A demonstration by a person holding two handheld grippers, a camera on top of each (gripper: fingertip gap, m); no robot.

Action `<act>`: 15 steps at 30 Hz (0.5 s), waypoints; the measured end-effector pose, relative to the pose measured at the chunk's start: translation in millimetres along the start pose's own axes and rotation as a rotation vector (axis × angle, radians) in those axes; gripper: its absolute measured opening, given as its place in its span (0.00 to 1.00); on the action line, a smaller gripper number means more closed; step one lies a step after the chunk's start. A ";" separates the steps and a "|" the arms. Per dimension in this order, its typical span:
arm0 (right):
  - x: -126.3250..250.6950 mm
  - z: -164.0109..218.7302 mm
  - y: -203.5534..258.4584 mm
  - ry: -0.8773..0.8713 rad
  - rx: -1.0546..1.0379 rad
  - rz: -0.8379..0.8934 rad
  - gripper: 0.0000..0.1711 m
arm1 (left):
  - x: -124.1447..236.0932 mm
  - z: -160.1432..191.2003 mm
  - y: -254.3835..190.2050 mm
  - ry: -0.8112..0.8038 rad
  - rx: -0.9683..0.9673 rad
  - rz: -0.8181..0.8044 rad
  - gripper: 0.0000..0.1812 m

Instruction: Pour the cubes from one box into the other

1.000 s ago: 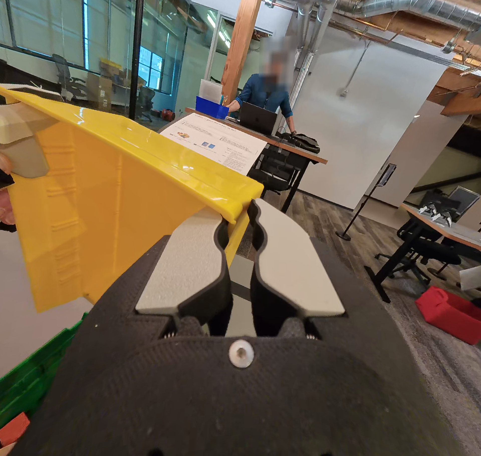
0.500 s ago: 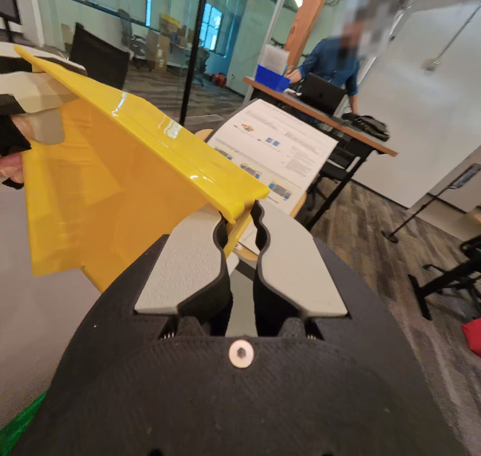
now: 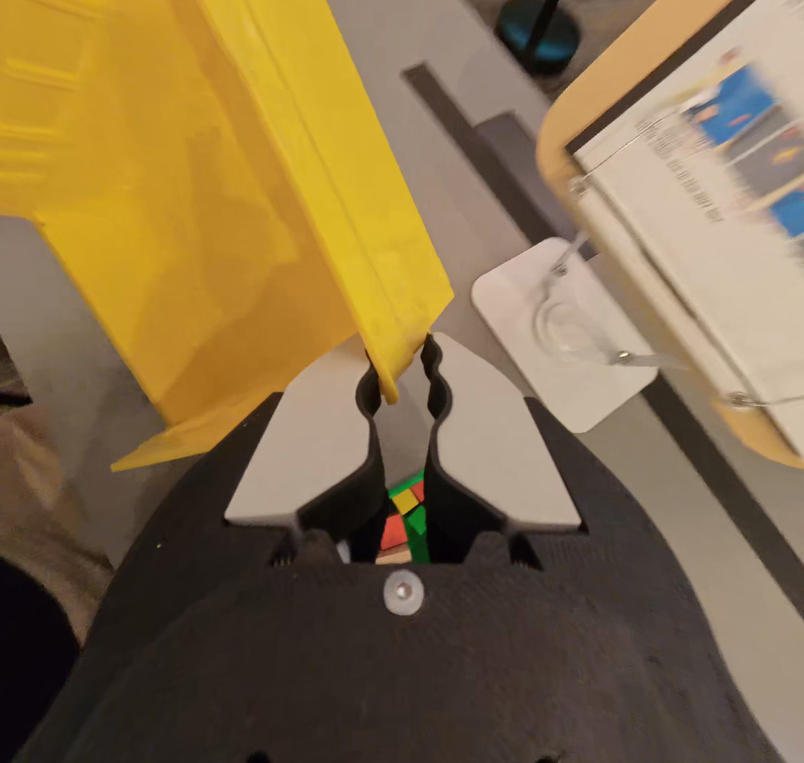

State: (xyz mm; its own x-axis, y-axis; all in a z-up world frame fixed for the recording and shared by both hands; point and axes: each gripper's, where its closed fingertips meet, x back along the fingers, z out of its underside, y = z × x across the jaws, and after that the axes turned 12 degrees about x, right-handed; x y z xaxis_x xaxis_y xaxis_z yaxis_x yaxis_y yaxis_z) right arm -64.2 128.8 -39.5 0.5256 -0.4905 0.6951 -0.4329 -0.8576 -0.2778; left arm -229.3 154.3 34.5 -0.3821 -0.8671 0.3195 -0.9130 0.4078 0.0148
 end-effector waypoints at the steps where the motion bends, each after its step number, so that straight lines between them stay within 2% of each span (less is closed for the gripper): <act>1: -12.5 6.7 6.2 0.042 0.012 -0.026 0.07 | -5.7 15.7 5.7 0.037 0.028 0.005 0.05; 4: -42.9 18.2 18.3 0.069 -0.052 -0.129 0.07 | -21.3 56.6 21.9 0.120 0.094 0.009 0.05; 8: -57.4 17.3 26.9 0.004 -0.234 -0.293 0.14 | -39.9 104.5 39.7 0.225 0.208 0.051 0.04; 9: -55.6 16.5 28.3 -0.002 -0.241 -0.301 0.18 | -43.2 114.2 41.1 0.249 0.233 0.076 0.04; 11: -46.5 17.3 31.8 0.006 -0.216 -0.291 0.19 | -49.2 128.8 42.4 0.275 0.266 0.104 0.04; 15: -11.4 20.5 30.6 -0.054 -0.216 -0.246 0.20 | -57.6 163.9 60.9 0.360 0.293 0.017 0.04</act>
State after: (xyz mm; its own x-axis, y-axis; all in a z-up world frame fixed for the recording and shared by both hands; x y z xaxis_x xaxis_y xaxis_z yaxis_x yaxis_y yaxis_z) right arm -68.4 105.0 -69.5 0.6694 -0.2854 0.6858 -0.4307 -0.9014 0.0453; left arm -286.3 182.2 -138.2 -0.3710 -0.6854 0.6265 -0.9286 0.2785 -0.2452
